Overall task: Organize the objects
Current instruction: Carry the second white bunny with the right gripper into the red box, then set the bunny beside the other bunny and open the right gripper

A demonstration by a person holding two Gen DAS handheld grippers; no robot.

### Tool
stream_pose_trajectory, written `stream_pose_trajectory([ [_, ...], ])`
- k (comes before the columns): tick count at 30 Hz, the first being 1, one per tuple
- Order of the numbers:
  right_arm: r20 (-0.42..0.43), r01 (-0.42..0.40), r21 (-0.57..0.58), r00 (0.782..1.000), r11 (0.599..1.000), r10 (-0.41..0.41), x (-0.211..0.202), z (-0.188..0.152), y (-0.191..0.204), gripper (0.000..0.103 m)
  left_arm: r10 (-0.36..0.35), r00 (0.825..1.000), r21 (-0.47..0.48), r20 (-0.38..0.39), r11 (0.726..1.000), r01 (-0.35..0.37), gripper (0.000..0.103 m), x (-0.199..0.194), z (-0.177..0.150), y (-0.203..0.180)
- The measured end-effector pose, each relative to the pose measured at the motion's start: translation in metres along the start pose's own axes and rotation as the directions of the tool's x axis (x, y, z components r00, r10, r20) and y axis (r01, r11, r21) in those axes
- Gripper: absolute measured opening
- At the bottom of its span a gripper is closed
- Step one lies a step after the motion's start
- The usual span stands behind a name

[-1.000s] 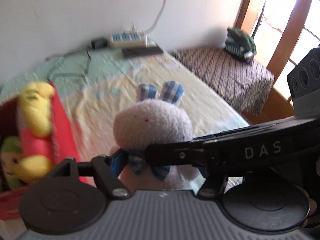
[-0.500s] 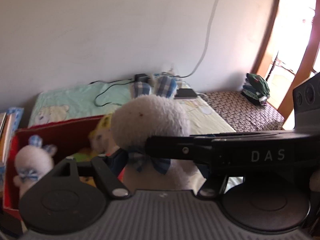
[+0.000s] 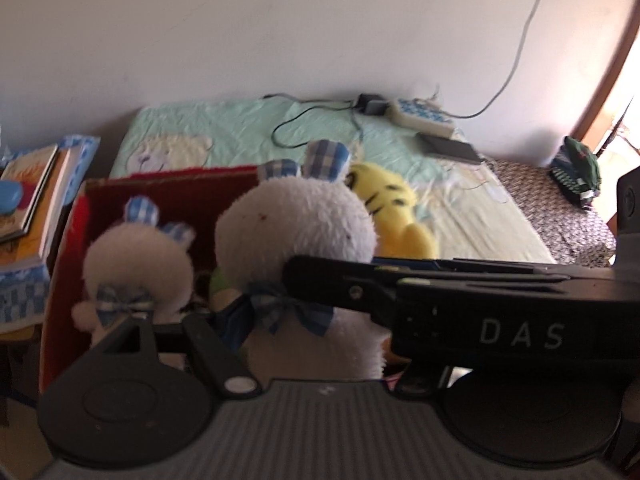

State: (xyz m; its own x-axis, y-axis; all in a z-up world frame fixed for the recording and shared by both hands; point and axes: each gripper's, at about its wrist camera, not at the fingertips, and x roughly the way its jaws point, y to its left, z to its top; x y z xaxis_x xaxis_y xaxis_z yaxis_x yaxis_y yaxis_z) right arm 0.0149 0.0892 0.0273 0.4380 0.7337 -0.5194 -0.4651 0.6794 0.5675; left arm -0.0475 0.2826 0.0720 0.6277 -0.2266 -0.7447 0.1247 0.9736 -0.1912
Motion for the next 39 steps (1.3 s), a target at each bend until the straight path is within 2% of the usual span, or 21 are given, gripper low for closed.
stream_pose_trajectory([
  [6, -0.011, 0.032, 0.027, 0.999, 0.999, -0.031, 0.017, -0.006, -0.007, 0.046, -0.008, 0.999, -0.039, -0.044, 0.999, 0.006, 0.069, 0.022, -0.003, 0.014],
  [11, -0.014, 0.037, 0.038, 0.999, 0.999, -0.037, 0.02, -0.012, -0.011, 0.045, -0.001, 0.998, -0.013, -0.07, 1.0, 0.0, 0.072, 0.037, -0.009, 0.015],
  [15, -0.01, 0.044, 0.082, 0.999, 0.996, -0.043, 0.018, -0.015, -0.017, 0.045, 0.008, 0.997, 0.006, -0.081, 1.0, -0.008, 0.081, 0.047, -0.012, 0.016],
  [20, -0.006, 0.057, 0.098, 0.998, 0.994, -0.056, 0.021, -0.017, -0.021, 0.042, 0.021, 0.995, 0.024, -0.101, 1.0, -0.018, 0.085, 0.056, -0.013, 0.016],
  [25, 0.008, 0.052, 0.115, 0.999, 0.992, -0.054, 0.033, -0.015, -0.024, 0.042, 0.039, 0.993, 0.027, -0.111, 0.999, -0.036, 0.09, 0.061, -0.01, 0.019],
  [27, 0.004, 0.044, 0.129, 0.999, 0.991, -0.045, 0.034, -0.015, -0.024, 0.046, 0.046, 0.992, 0.02, -0.12, 0.999, -0.044, 0.091, 0.063, -0.01, 0.022],
  [33, -0.001, 0.046, 0.127, 0.999, 0.991, -0.046, 0.026, -0.021, -0.018, 0.05, 0.073, 0.987, 0.029, -0.146, 0.997, -0.07, 0.092, 0.061, -0.013, 0.022],
  [37, 0.015, 0.058, 0.124, 0.998, 0.991, -0.06, 0.016, -0.024, -0.016, 0.05, 0.097, 0.983, 0.036, -0.156, 0.995, -0.093, 0.092, 0.059, -0.016, 0.018],
  [39, 0.025, 0.057, 0.138, 0.998, 0.989, -0.061, 0.011, -0.025, -0.018, 0.046, 0.116, 0.98, 0.042, -0.16, 0.993, -0.111, 0.092, 0.058, -0.017, 0.016],
])
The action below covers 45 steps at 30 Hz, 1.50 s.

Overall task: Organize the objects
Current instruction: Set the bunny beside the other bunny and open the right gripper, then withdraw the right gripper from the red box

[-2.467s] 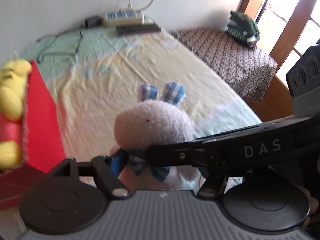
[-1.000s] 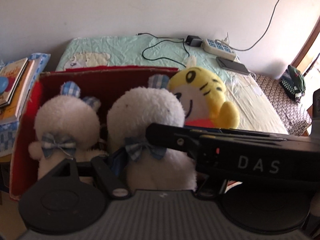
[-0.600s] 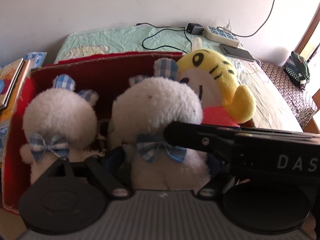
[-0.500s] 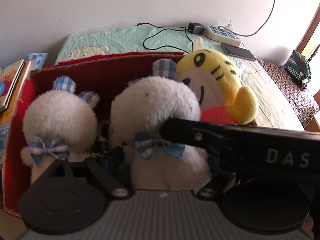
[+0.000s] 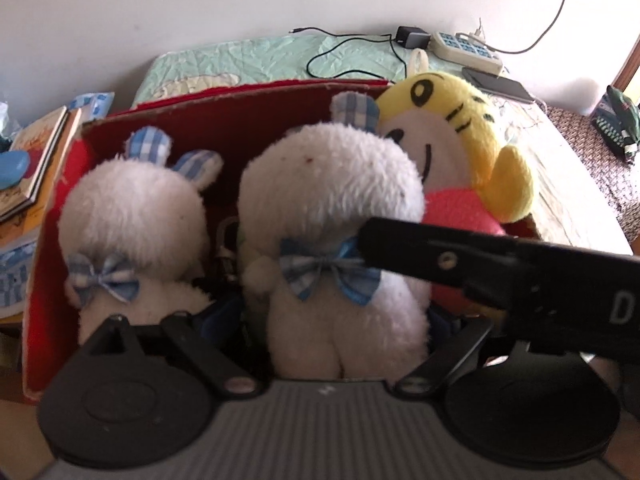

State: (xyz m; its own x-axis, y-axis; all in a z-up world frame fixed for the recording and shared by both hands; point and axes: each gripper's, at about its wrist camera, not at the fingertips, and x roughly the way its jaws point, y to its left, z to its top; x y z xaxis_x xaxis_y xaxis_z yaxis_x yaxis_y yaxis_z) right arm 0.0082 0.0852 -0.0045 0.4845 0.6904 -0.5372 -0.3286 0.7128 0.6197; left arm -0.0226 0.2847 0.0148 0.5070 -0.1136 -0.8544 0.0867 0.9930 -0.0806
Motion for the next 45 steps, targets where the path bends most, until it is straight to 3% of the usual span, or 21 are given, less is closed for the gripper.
stream_pose_trajectory([
  [16, 0.018, 0.041, -0.023, 0.999, 0.999, -0.04, -0.015, -0.004, 0.004, 0.041, 0.077, 0.997, -0.036, -0.01, 0.996, -0.077, 0.091, -0.004, -0.003, -0.006],
  [23, 0.05, 0.043, 0.027, 0.998, 0.999, -0.044, -0.035, -0.004, -0.004, 0.045, 0.103, 0.995, -0.042, 0.003, 0.994, -0.103, 0.089, -0.014, -0.006, -0.009],
  [27, 0.096, 0.116, -0.001, 0.989, 0.993, -0.116, -0.048, -0.005, 0.003, 0.048, 0.122, 0.992, -0.04, 0.032, 0.992, -0.121, 0.094, -0.024, -0.007, -0.011],
  [36, 0.143, 0.26, -0.03, 0.957, 0.965, -0.253, -0.06, -0.015, 0.007, 0.051, 0.171, 0.984, -0.034, 0.048, 0.985, -0.17, 0.095, -0.033, -0.012, -0.016],
  [45, 0.142, 0.268, -0.052, 0.956, 0.962, -0.259, -0.056, -0.022, 0.012, 0.057, 0.2, 0.977, -0.024, 0.073, 0.98, -0.199, 0.099, -0.042, -0.018, -0.017],
])
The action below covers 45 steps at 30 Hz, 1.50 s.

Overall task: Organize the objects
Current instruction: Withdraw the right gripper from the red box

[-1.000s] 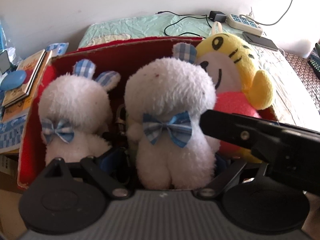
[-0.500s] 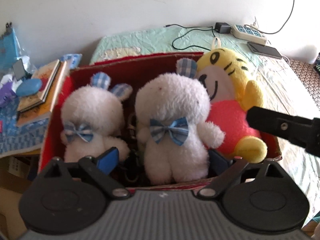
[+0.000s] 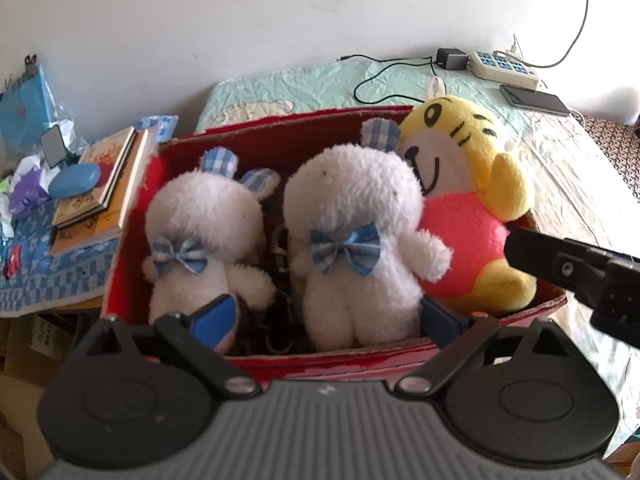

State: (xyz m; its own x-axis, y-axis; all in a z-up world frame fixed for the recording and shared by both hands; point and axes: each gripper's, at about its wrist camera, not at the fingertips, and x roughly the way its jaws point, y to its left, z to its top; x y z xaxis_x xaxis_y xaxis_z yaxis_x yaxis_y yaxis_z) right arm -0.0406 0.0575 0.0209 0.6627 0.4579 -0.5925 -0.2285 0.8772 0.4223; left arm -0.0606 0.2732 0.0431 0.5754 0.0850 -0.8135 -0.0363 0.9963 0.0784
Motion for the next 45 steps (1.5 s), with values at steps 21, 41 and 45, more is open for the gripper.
stream_pose_trajectory([
  [21, -0.029, -0.032, -0.022, 0.999, 0.999, 0.031, -0.009, 0.005, -0.027, 0.056, 0.069, 0.998, -0.024, -0.002, 0.997, -0.069, 0.102, -0.023, -0.008, -0.032],
  [41, -0.151, 0.36, -0.01, 0.922, 0.933, -0.358, -0.02, -0.01, -0.107, 0.058, -0.079, 0.978, 0.036, -0.194, 0.995, 0.088, 0.099, 0.004, -0.037, -0.119],
  [45, -0.141, 0.387, 0.003, 0.913, 0.922, -0.383, -0.03, -0.01, -0.115, 0.06, -0.074, 0.98, 0.069, -0.184, 0.994, 0.088, 0.096, 0.003, -0.04, -0.136],
])
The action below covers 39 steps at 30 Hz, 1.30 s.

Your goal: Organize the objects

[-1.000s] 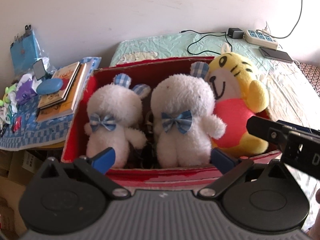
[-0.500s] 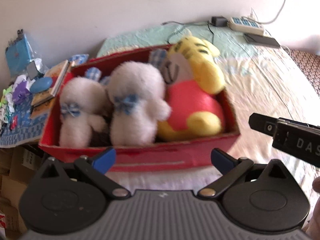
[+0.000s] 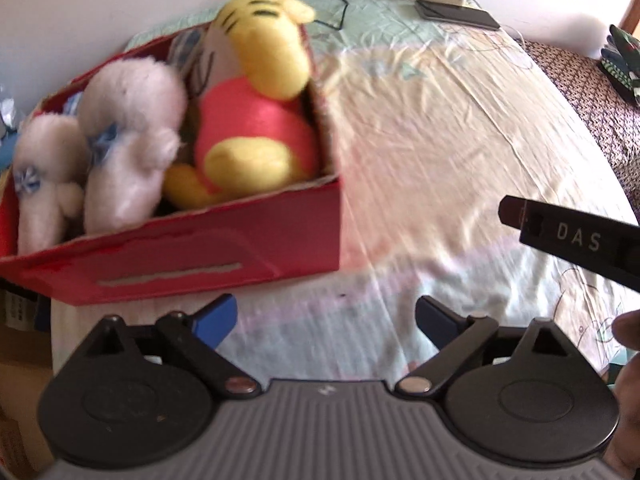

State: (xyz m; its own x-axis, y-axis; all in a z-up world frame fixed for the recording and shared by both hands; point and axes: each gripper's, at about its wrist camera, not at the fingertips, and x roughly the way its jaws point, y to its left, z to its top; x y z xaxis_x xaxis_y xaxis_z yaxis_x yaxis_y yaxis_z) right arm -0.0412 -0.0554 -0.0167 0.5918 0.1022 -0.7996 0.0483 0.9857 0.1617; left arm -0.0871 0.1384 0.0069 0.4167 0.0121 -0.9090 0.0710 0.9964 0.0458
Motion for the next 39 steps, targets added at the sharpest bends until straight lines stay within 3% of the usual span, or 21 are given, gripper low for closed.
stream_pose_trajectory([
  [4, 0.005, 0.036, 0.006, 0.999, 0.999, -0.036, -0.003, 0.0, -0.009, 0.062, 0.002, 1.0, 0.034, 0.021, 0.999, -0.003, 0.096, -0.002, 0.0, -0.013],
  [11, 0.001, 0.06, 0.024, 0.998, 0.998, -0.06, -0.007, 0.001, -0.023, 0.065, -0.081, 0.994, 0.067, 0.069, 0.995, 0.076, 0.099, -0.01, 0.0, -0.022],
  [15, 0.0, 0.064, 0.02, 0.998, 0.998, -0.064, -0.008, 0.001, -0.024, 0.065, -0.077, 0.991, 0.065, 0.112, 0.995, 0.07, 0.1, -0.016, 0.0, -0.023],
  [19, -0.006, 0.056, 0.001, 0.998, 0.998, -0.056, -0.007, 0.001, -0.02, 0.065, -0.039, 0.995, 0.05, 0.095, 0.998, 0.034, 0.1, -0.014, 0.0, -0.018],
  [32, -0.037, 0.004, -0.088, 0.999, 0.996, -0.007, -0.008, 0.003, 0.018, 0.066, 0.028, 0.997, -0.039, 0.076, 0.999, -0.025, 0.098, -0.026, -0.005, 0.026],
  [39, -0.033, -0.029, -0.15, 0.999, 0.988, 0.024, -0.015, 0.006, 0.052, 0.067, 0.021, 0.997, -0.116, 0.077, 0.993, -0.012, 0.098, -0.037, -0.004, 0.067],
])
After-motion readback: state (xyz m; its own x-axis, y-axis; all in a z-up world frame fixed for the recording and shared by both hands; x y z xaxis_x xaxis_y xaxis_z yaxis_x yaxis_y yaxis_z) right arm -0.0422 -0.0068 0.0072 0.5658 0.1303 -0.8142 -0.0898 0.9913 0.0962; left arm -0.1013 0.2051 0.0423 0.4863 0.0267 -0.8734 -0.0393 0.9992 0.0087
